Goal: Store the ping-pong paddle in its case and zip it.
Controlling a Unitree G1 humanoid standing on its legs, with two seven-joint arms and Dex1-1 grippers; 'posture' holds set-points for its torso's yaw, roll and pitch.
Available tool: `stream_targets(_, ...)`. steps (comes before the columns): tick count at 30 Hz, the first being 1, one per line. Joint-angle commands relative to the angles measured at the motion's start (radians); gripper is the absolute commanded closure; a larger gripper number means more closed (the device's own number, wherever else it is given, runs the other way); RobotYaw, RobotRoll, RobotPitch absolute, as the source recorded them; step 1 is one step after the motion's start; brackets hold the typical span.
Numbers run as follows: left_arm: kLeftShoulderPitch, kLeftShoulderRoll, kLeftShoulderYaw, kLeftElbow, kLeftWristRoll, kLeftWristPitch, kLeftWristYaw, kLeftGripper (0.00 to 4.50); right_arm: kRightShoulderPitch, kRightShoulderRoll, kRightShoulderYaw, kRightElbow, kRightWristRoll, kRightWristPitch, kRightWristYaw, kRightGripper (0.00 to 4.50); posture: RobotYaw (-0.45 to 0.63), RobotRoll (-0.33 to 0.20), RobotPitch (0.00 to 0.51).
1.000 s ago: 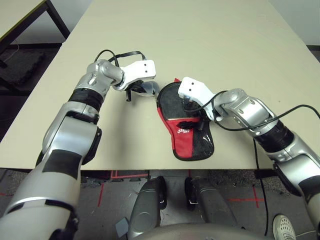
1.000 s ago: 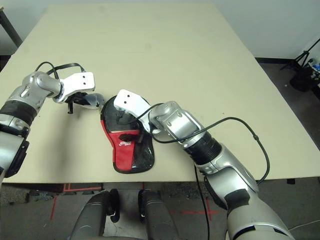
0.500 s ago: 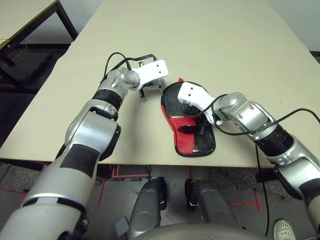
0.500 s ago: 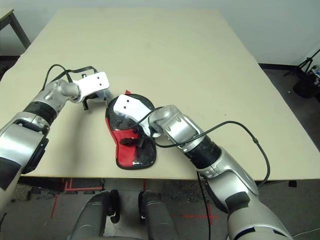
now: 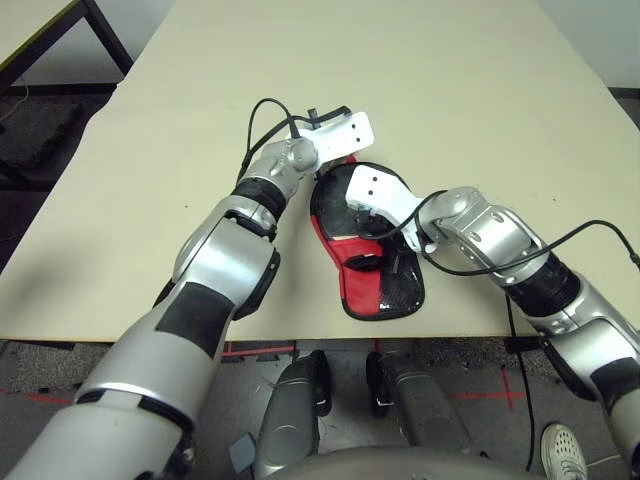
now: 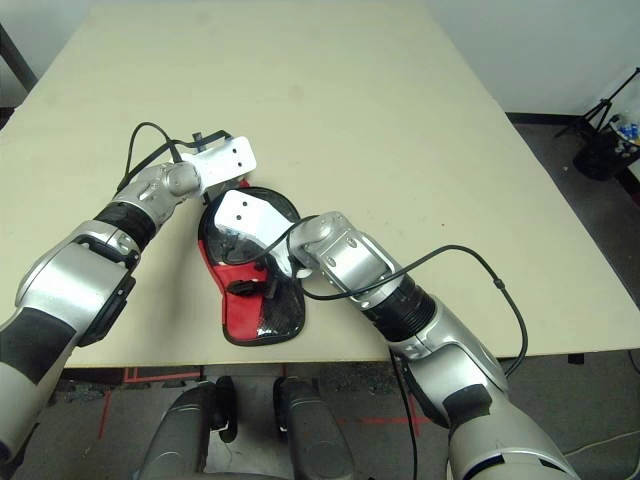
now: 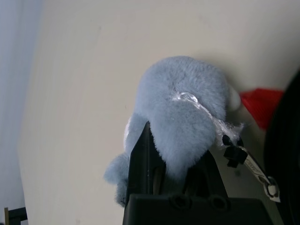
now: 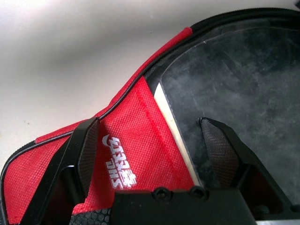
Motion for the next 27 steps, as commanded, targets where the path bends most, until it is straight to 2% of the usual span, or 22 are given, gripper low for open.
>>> stream_targets(1,-0.036,-0.057,0.013,-0.004,-0.006,-0.034,0.019,4.27,0.042,0.005,0.042,0.029,0.003,0.045,-0.01,0.0,-0.21,0.0,0.253)
stream_targets(7,-0.059,-0.137,0.036,-0.011,-0.028,-0.09,0.02,4.27,0.043,0.004,0.037,0.03,-0.001,0.047,-0.011,0.0,-0.22,0.0,0.245)
stream_targets(14,-0.043,-0.195,0.07,-0.024,-0.069,-0.164,-0.099,4.27,0.034,0.006,0.034,0.056,-0.009,0.028,-0.009,0.0,-0.2,0.0,0.237)
stream_targets(18,-0.023,-0.196,0.076,-0.032,-0.083,-0.184,-0.155,4.27,0.028,0.015,0.031,0.073,-0.012,0.015,-0.01,0.0,-0.18,0.0,0.227)
stream_targets(22,-0.005,-0.163,0.084,-0.037,-0.095,-0.197,-0.182,4.27,0.02,0.024,0.029,0.105,-0.019,-0.011,-0.008,0.0,-0.16,0.0,0.214)
stream_targets(27,-0.015,-0.129,0.184,-0.043,-0.202,-0.161,-0.237,4.27,0.007,0.041,0.015,0.149,-0.025,-0.04,-0.012,0.0,-0.14,0.0,0.199)
